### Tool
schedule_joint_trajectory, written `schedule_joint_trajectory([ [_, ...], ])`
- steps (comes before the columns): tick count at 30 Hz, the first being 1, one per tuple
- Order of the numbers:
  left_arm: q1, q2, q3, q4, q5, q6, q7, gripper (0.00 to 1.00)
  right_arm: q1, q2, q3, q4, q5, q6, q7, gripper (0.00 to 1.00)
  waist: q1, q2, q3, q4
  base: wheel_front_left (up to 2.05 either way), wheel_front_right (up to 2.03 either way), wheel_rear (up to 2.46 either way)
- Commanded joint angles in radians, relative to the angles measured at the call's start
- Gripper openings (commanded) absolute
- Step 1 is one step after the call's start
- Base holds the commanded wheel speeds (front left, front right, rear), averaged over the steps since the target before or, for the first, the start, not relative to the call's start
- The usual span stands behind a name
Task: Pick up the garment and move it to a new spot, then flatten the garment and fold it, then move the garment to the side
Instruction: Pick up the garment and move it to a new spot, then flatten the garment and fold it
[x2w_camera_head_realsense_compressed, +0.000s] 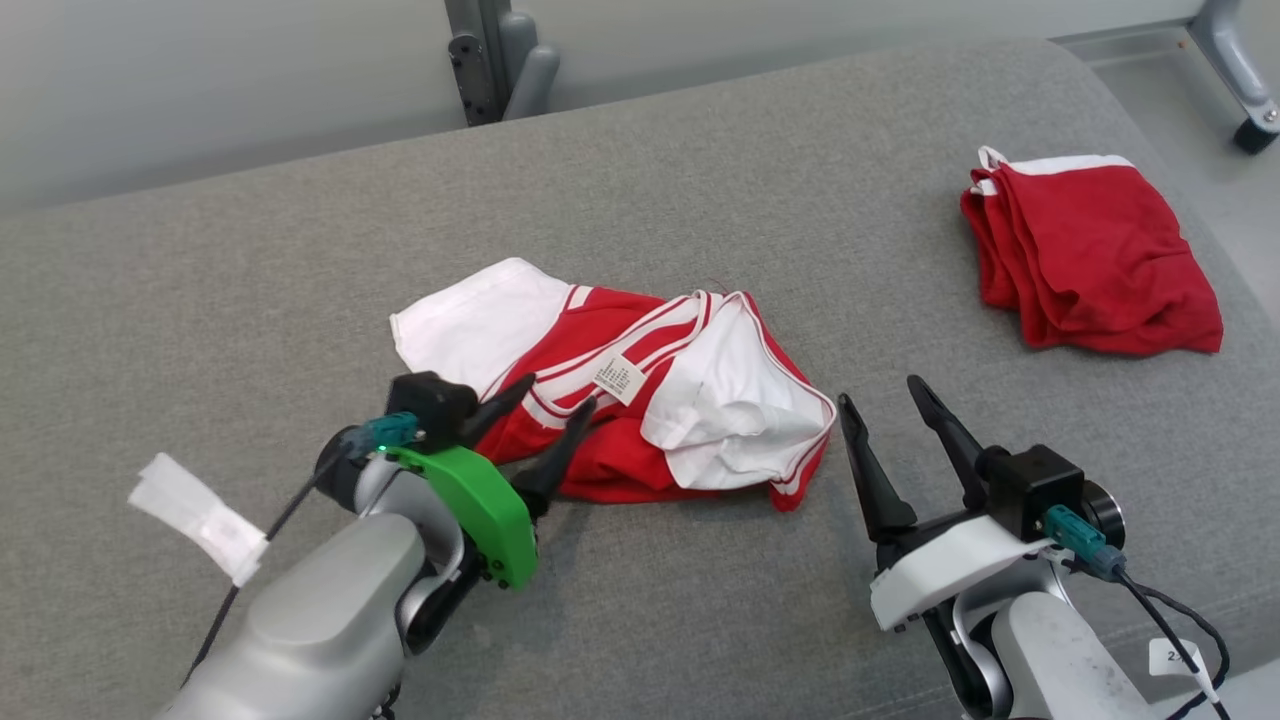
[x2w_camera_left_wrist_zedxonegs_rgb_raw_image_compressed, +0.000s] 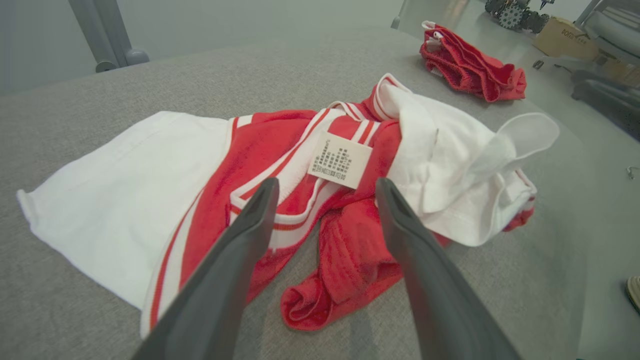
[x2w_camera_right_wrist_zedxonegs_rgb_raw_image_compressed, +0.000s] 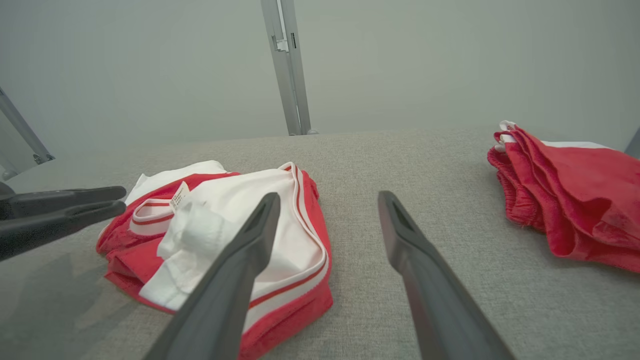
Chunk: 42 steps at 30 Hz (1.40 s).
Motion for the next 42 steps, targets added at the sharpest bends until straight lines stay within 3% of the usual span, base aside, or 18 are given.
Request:
schedule_joint_trajectory([
  [1,0.023,0.004,0.043,-0.003,0.013,0.004,-0.006,1.0,0.021,-0.002,-0.004,0.003,-0.006,-0.002,-0.002,1.0,0.0,-0.0001,-0.044,0.042,0.0,0.0,0.0],
  [6,0.18,0.013,0.308,-0.051,0.104,0.021,-0.006,1.0,0.051,-0.002,-0.009,0.007,-0.01,-0.002,-0.002,1.0,0.0,-0.0001,-0.086,0.068,0.0,0.0,0.0],
  [12,0.38,0.001,0.558,-0.121,0.25,0.029,-0.006,1.0,0.079,-0.002,-0.014,0.012,-0.013,-0.002,-0.002,1.0,0.0,-0.0001,-0.127,0.09,0.0,0.0,0.0],
  [26,0.733,-0.148,1.018,-0.334,0.589,0.034,-0.005,1.0,0.127,-0.012,-0.04,0.009,-0.034,-0.002,-0.002,1.0,0.0,-0.0001,-0.172,0.094,0.0,0.0,0.0],
  [32,0.814,-0.213,1.115,-0.368,0.671,0.026,-0.005,1.0,0.146,-0.009,-0.05,0.012,-0.037,-0.002,-0.002,1.0,0.0,-0.0001,-0.18,0.092,0.0,0.0,0.0],
  [42,0.798,-0.234,1.111,-0.363,0.68,0.007,-0.005,1.0,0.112,-0.041,-0.008,0.011,-0.043,-0.001,-0.002,1.0,0.0,-0.0001,-0.158,0.136,0.0,0.0,0.0],
])
